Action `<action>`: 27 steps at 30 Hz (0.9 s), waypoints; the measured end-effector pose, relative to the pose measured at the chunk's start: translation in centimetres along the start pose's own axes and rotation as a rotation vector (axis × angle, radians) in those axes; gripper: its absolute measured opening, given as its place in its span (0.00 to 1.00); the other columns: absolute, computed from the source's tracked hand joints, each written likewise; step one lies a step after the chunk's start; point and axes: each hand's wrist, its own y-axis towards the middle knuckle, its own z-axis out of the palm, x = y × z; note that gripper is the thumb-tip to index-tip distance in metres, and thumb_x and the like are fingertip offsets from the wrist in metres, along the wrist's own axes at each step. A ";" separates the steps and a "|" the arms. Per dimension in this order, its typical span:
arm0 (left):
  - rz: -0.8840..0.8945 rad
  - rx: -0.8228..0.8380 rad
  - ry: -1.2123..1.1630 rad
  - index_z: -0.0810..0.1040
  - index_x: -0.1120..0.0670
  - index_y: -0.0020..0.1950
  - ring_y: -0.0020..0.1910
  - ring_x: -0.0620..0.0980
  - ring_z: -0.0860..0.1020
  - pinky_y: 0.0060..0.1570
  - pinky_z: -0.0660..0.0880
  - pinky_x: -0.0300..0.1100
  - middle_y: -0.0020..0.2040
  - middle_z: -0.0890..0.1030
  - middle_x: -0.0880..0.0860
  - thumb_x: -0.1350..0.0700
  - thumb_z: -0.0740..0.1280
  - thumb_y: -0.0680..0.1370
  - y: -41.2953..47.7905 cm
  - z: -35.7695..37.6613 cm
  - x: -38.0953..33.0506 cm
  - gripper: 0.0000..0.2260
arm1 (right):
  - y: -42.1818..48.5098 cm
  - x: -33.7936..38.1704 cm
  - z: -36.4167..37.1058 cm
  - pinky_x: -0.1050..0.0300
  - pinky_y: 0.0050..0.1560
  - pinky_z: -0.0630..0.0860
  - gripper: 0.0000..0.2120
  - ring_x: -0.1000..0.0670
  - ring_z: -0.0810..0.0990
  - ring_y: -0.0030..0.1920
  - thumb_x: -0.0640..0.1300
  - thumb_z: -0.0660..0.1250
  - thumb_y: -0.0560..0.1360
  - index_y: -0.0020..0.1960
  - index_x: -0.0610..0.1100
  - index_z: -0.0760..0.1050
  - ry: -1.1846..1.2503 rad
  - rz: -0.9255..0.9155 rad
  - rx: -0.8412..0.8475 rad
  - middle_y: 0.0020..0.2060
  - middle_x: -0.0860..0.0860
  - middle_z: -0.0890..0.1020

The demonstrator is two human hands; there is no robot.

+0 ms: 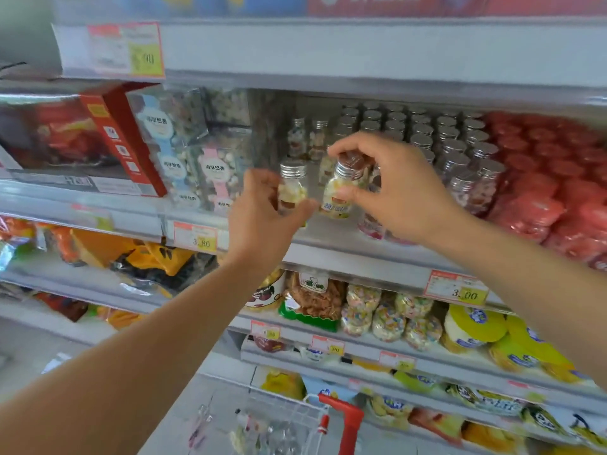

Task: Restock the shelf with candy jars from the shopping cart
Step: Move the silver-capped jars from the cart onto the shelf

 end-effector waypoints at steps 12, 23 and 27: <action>0.150 0.164 0.251 0.71 0.56 0.61 0.44 0.52 0.76 0.42 0.66 0.42 0.46 0.76 0.48 0.43 0.74 0.70 4.3 1.4 0.2 0.27 | 2.4 -0.7 1.9 0.55 0.57 0.53 0.21 0.48 0.70 0.63 0.48 0.74 0.71 0.61 0.54 0.72 -0.469 0.222 -0.057 0.56 0.54 0.79; 0.189 0.293 0.329 0.75 0.56 0.57 0.46 0.53 0.79 0.43 0.74 0.43 0.47 0.82 0.52 0.55 0.72 0.72 4.5 0.6 1.1 0.15 | 2.1 -0.8 2.1 0.52 0.56 0.53 0.20 0.46 0.74 0.59 0.52 0.75 0.69 0.58 0.52 0.76 -0.742 0.140 -0.103 0.57 0.53 0.80; 0.180 0.298 0.281 0.79 0.55 0.54 0.45 0.51 0.80 0.46 0.76 0.43 0.46 0.83 0.51 0.56 0.73 0.72 5.4 1.5 0.9 0.12 | 2.1 -1.2 2.2 0.52 0.56 0.53 0.16 0.47 0.77 0.53 0.51 0.76 0.67 0.53 0.52 0.78 -0.746 0.146 -0.166 0.51 0.53 0.83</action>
